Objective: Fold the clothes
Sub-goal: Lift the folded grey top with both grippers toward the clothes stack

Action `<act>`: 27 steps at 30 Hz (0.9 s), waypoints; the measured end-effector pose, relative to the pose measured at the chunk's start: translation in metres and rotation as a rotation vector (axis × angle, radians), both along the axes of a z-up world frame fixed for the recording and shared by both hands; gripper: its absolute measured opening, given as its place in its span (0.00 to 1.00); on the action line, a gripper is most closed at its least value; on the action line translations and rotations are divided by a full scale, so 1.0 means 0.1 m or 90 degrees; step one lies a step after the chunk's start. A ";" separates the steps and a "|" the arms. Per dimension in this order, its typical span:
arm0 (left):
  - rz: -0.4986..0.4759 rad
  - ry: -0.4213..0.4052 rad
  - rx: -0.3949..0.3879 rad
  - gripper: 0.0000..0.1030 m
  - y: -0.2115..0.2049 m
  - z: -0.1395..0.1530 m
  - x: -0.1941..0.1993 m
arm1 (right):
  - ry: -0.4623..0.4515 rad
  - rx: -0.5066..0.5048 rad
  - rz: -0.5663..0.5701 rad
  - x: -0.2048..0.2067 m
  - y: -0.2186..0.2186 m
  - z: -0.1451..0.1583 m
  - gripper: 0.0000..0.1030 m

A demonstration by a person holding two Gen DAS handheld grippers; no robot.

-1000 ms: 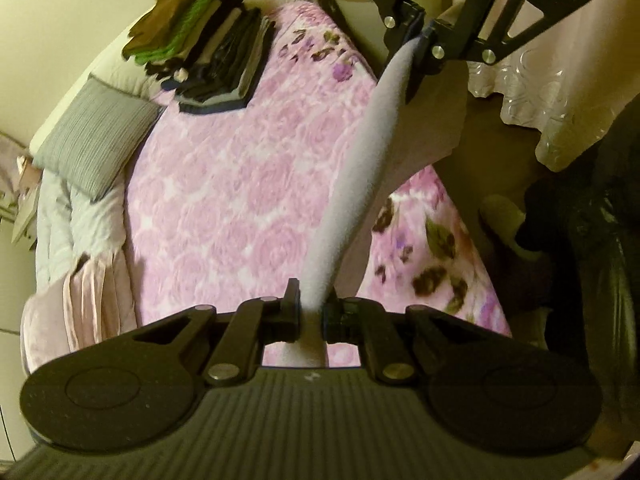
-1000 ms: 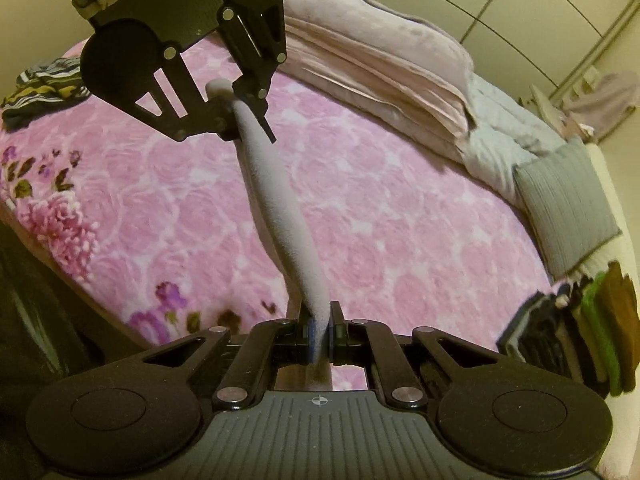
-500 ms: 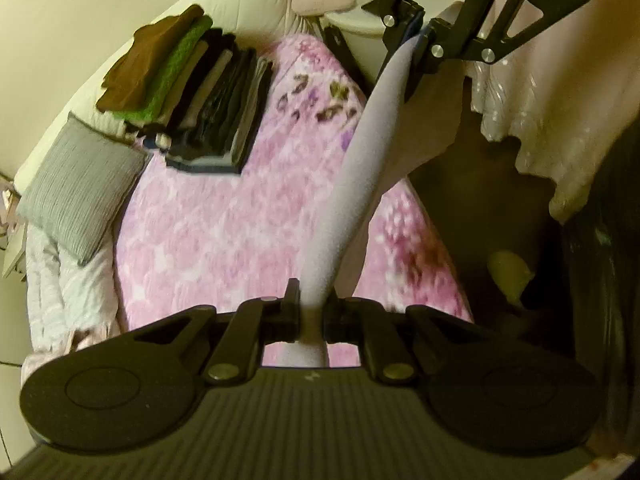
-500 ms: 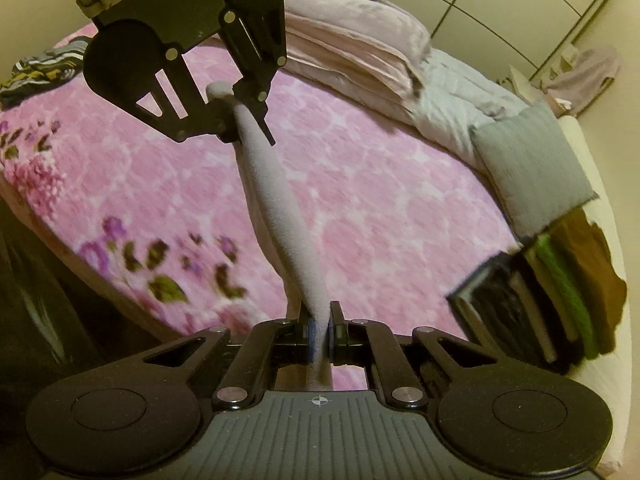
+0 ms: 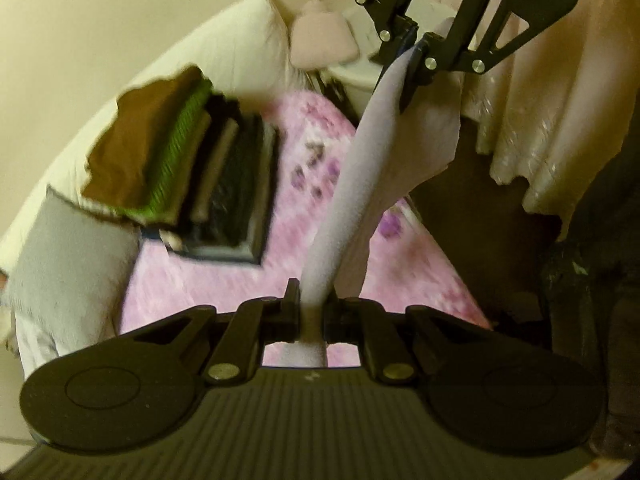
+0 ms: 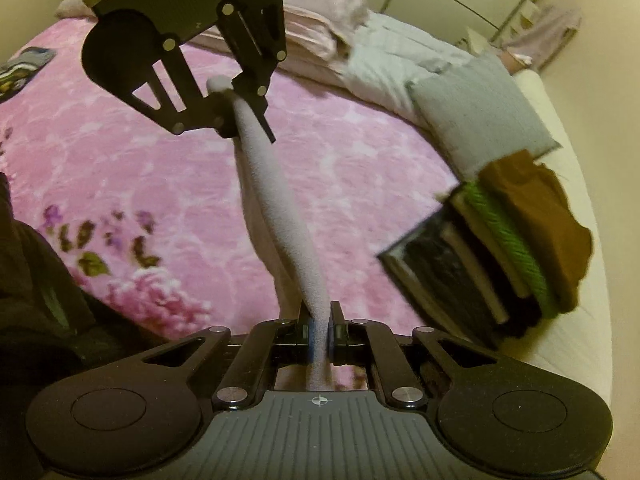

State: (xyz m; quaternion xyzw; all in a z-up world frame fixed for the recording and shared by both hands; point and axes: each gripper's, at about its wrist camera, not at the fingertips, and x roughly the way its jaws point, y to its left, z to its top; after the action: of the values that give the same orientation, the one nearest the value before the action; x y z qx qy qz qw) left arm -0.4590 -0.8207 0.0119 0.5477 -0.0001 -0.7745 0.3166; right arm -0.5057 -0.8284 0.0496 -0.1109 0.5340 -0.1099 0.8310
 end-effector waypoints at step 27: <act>0.141 -0.008 -0.272 0.07 -3.84 1.37 -0.38 | -0.104 -0.251 0.074 0.24 -3.89 1.57 0.02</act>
State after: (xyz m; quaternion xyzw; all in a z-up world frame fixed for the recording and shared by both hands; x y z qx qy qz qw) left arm -0.4970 -1.2049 0.1487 0.4698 -0.1056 -0.7140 0.5082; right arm -0.4812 -1.2172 0.2063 -0.2930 0.4259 -0.1726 0.8384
